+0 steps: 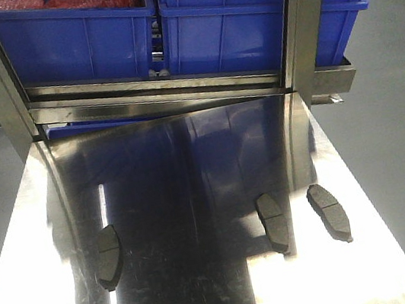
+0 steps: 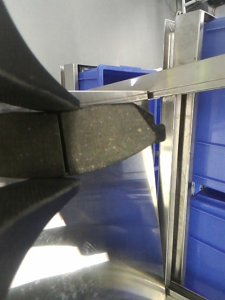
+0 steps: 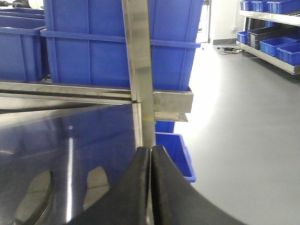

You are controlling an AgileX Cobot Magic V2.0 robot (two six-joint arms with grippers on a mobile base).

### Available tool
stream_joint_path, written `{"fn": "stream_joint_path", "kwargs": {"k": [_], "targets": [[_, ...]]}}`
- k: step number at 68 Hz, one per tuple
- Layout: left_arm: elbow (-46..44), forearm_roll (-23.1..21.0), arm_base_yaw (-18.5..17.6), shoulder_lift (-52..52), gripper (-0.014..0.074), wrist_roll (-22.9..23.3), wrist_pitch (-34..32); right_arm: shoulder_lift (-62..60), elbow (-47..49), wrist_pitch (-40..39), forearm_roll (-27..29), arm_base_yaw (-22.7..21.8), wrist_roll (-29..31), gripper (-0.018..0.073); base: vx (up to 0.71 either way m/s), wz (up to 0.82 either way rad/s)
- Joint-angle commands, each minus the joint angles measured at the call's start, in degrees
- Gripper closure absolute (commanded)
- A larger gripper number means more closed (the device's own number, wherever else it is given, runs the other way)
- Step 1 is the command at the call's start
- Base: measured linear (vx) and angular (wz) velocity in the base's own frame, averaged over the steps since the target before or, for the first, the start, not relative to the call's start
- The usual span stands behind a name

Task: Move and align brake pads A on conveyor
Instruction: 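Lift the grasped brake pad off the table with the left gripper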

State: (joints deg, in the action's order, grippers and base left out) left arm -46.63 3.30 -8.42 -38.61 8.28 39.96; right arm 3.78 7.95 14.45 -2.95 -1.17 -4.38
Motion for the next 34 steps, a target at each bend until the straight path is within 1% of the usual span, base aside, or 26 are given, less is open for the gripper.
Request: {"fn": "stream_joint_path", "kwargs": {"k": [1,6,12,24,30,34], "targets": [[-1.5,0.3,-0.2,0.2,0.0569,0.4,-5.0,5.7,7.7,-0.2,-3.1,-0.5,0.6,0.0562,0.00,0.00],[-1.5,0.3,-0.2,0.2,0.0569,0.4,-5.0,10.3,12.3,2.4,-4.3,-0.5,0.6,0.0562,0.00,0.00],[-1.5,0.3,-0.2,0.2,0.0569,0.4,-5.0,14.9,16.6,5.4,-4.2,-0.5,0.6,0.0562,0.00,0.00],[-1.5,0.3,-0.2,0.2,0.0569,0.4,-5.0,18.2,18.1,5.3,-4.2,-0.5,0.6,0.0552,0.00,0.00],[-1.5,0.3,-0.2,0.2,0.0569,0.4,-5.0,18.2,18.1,5.3,-4.2,-0.5,0.6,0.0506,0.00,0.00],[-1.5,0.3,-0.2,0.2,0.0569,0.4,-5.0,18.2,18.1,5.4,-4.2,-0.5,0.6,0.0445,0.00,0.00]]}}
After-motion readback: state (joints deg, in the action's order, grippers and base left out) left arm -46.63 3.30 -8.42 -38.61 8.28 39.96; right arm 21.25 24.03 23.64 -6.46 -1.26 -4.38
